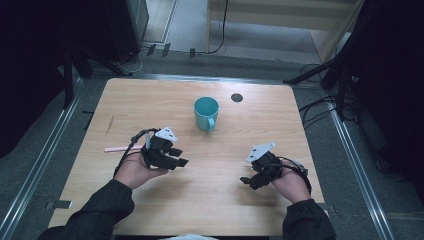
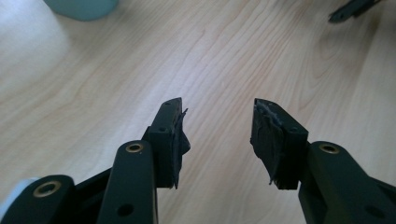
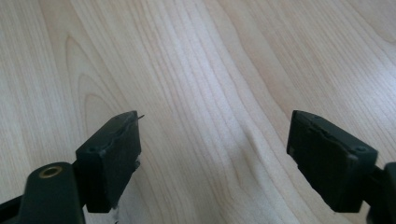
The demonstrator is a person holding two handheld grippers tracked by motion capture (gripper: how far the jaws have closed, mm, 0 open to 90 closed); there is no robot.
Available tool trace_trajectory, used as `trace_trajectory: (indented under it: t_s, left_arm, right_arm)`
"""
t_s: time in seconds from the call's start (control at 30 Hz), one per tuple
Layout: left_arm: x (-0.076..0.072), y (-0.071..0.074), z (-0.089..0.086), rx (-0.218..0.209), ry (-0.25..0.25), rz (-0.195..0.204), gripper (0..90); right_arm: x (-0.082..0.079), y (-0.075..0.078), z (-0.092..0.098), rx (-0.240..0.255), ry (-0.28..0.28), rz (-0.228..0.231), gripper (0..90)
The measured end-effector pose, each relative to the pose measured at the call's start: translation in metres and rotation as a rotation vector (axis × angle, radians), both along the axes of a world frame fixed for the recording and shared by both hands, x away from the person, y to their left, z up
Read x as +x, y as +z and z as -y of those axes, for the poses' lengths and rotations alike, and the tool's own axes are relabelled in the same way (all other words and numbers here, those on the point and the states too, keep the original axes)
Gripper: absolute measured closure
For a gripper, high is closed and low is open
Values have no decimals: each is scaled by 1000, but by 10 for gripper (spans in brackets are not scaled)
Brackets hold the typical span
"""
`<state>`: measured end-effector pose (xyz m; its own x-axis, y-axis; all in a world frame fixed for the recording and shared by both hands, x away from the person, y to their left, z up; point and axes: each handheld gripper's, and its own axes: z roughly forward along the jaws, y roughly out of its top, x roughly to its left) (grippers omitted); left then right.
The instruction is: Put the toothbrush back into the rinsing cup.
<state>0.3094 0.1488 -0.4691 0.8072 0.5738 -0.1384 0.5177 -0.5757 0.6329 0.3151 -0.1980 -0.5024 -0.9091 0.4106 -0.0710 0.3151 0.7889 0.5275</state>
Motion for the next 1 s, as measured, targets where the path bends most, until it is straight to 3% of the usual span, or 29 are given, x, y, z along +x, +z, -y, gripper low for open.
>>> trace_trajectory:
  t_s: [0.13,0.23,0.3,0.77,1.0]
  left_arm:
    - [2,-3,-6,13,17,-18,541]
    - [2,-4,-8,11,23,-8,534]
    - [1,-4,-10,17,30,-11,501]
    - [-6,0,-20,21,19,-2,545]
    - [-7,-1,-26,52,10,13,528]
  right_arm:
    - [2,1,2,13,-32,-17,200]
    - [2,1,2,3,-40,-14,200]
    - [3,1,0,0,-47,-36,200]
    - [8,1,-10,-19,4,-43,214]
    - [10,1,-13,-23,17,-55,214]
